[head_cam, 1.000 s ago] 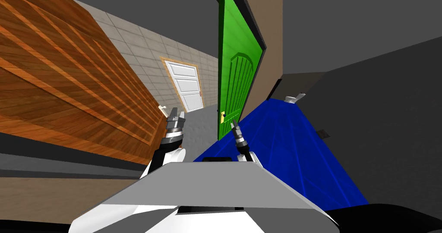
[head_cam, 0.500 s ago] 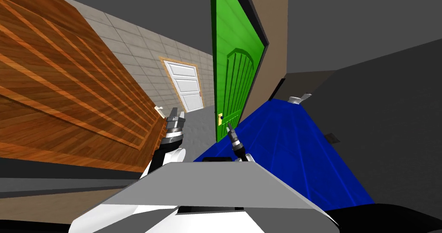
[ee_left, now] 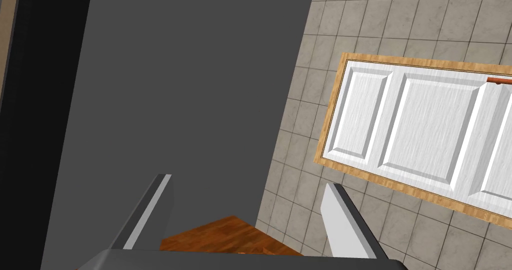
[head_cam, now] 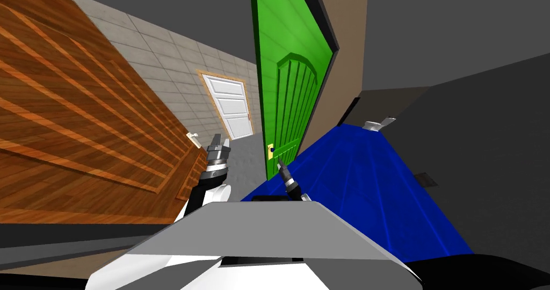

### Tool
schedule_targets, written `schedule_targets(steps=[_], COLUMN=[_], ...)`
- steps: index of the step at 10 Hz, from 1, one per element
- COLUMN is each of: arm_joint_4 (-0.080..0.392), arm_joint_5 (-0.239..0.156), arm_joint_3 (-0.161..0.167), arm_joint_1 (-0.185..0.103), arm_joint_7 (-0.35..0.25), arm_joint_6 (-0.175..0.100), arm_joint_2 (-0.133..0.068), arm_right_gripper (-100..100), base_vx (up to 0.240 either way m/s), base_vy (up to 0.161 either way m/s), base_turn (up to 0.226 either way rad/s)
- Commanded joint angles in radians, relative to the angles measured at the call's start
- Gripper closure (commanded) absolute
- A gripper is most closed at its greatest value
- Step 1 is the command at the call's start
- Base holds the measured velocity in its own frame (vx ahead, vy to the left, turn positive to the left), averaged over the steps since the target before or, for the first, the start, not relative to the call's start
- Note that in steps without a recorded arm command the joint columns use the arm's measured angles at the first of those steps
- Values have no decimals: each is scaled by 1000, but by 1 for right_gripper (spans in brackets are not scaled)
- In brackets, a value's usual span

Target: Push the door open

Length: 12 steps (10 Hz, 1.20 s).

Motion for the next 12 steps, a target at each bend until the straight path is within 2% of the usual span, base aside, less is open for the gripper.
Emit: schedule_targets(steps=[1,6,7,12], arm_joint_4=[26,89,70,127], arm_joint_5=[18,64,61,44], arm_joint_3=[29,104,99,85], arm_joint_1=[2,-1,8,-40], arm_joint_7=[-22,-79,-70,-59], arm_joint_6=[7,36,37,47], arm_joint_2=[-7,-30,-27,8], arm_right_gripper=[-100,-100,-100,-100], base_vx=[133,170,83,159], base_vy=[-136,-126,-54,106], base_turn=[52,45,15,38])
